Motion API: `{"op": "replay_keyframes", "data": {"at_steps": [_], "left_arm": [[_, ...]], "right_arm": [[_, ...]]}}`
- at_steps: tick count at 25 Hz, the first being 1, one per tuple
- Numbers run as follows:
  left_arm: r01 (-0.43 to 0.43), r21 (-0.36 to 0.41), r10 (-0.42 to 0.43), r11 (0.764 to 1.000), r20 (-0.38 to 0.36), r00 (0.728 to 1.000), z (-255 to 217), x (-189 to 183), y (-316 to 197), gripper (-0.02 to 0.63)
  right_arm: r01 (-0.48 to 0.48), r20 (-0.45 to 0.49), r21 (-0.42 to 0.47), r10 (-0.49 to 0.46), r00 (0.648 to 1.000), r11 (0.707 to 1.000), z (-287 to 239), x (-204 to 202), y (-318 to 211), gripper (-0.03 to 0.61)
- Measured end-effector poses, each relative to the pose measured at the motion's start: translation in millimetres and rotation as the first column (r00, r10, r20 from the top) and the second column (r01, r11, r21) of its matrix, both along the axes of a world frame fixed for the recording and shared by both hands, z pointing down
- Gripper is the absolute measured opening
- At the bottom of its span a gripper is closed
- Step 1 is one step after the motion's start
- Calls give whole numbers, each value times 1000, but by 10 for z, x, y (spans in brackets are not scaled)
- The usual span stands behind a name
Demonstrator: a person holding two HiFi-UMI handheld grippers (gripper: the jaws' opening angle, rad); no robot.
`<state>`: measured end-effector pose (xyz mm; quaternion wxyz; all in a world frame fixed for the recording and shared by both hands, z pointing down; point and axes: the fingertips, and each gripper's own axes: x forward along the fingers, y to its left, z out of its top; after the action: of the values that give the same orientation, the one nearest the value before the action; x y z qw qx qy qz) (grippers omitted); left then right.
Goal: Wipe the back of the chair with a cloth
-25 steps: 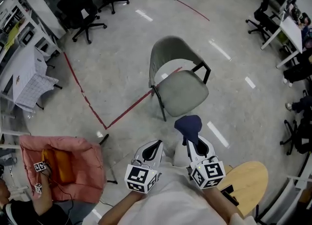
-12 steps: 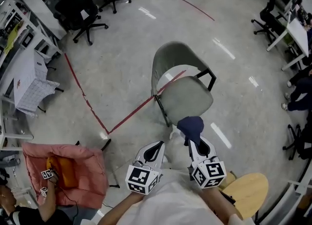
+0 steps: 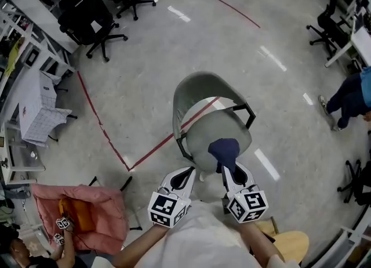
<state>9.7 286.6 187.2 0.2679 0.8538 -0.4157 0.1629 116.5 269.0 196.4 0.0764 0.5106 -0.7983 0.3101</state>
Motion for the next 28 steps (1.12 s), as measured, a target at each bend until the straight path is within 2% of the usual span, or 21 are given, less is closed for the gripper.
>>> {"op": "replay_keyframes", "data": {"at_steps": [4, 7, 9, 13, 17, 22, 28], "left_arm": [[8, -2, -8, 1000, 25, 1000, 107, 209, -415, 2], [29, 26, -30, 999, 40, 999, 157, 311, -780, 2], [47, 25, -48, 999, 36, 998, 139, 331, -942, 2], [97, -5, -97, 995, 33, 995, 274, 265, -1165, 2], [171, -17, -171, 985, 39, 985, 435, 88, -1365, 2], [270, -28, -268, 963, 45, 962, 615, -150, -1527, 2], [325, -41, -323, 945, 52, 945, 894, -420, -1573, 2]], "right_arm": [[39, 25, 26, -39, 999, 999, 93, 196, -449, 78], [53, 65, 43, -56, 996, 998, 190, 310, -845, 78], [107, 54, 55, -110, 992, 993, 172, 274, -998, 80], [285, -47, 111, -281, 959, 952, 163, 46, -1140, 83], [403, -57, 117, -399, 915, 908, 318, -204, -1265, 83], [461, -15, 93, -462, 887, 882, 522, -409, -1481, 83], [513, -22, 87, -513, 858, 854, 758, -735, -1754, 81]]}}
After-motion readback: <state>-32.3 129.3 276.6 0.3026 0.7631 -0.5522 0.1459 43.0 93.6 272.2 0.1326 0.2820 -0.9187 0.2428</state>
